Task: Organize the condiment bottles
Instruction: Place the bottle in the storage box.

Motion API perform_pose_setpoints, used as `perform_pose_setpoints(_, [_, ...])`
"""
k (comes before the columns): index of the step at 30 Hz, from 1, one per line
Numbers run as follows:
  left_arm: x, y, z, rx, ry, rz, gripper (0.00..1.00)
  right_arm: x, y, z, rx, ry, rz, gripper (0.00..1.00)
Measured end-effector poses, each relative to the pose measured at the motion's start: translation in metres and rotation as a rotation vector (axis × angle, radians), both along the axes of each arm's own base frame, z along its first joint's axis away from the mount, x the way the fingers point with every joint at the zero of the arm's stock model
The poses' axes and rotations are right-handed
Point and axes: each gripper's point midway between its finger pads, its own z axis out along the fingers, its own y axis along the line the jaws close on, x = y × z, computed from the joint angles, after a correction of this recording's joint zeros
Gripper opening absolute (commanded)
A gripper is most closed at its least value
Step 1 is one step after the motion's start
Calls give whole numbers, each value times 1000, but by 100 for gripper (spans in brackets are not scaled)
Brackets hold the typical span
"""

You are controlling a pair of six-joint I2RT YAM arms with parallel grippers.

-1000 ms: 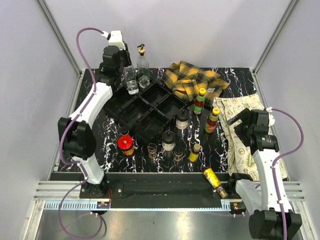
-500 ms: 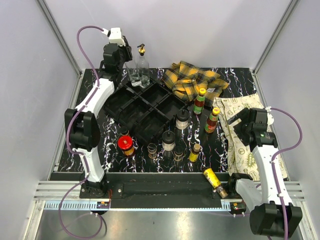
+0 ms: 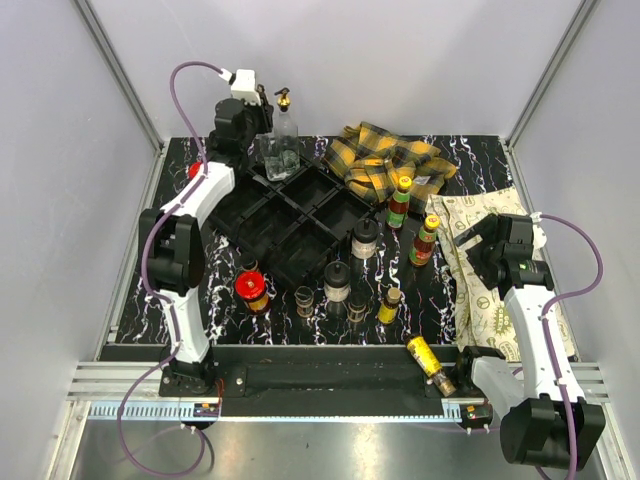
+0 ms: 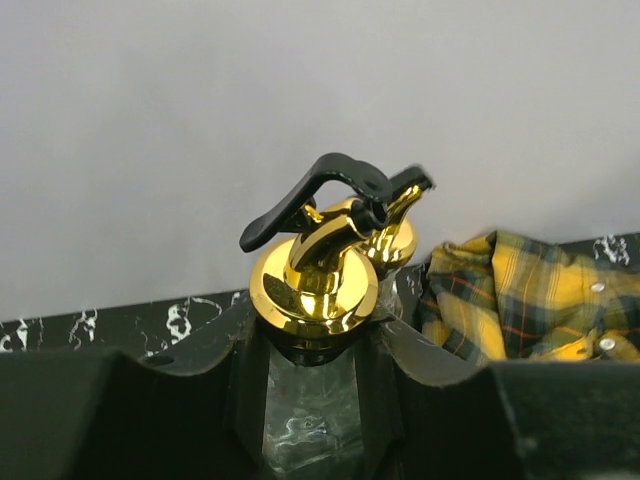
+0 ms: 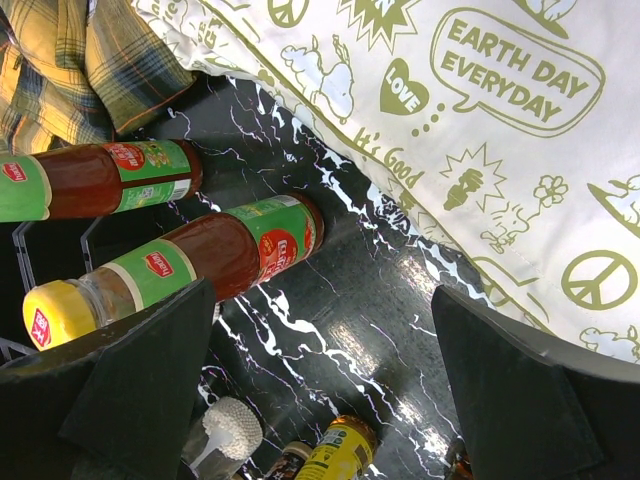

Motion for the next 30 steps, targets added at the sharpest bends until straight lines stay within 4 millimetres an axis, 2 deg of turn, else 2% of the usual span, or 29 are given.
perform_pose_setpoints(3, [1, 0, -23, 12, 39, -2, 0, 1, 0, 0, 0, -3, -1, 100])
perform_pose_setpoints(7, [0, 0, -43, 30, 75, -3, 0, 1, 0, 0, 1, -2, -1, 100])
perform_pose_setpoints(12, [-1, -1, -48, 45, 72, -6, 0, 3, 0, -2, 1, 2, -1, 100])
perform_pose_setpoints(14, [-1, -3, -50, 55, 65, -11, 4, 4, 0, -2, 1, 1, -1, 100])
perform_pose_setpoints(19, [-3, -9, -51, 68, 37, -14, 38, 5, 0, -2, 4, -2, 2, 100])
perform_pose_setpoints(21, [-3, -9, -51, 67, 25, -8, 46, 5, 1, -2, 5, -2, 3, 100])
perform_pose_setpoints(22, [-4, -9, -51, 65, 21, -6, 56, 5, 1, -2, 5, -3, 3, 100])
perform_pose_setpoints(28, [-10, -7, -70, 64, 45, 8, 72, 3, 1, -6, 7, 5, 4, 100])
perform_pose_setpoints(30, [-13, -5, -79, 64, 59, 16, 81, 3, 1, -7, 7, 8, 4, 100])
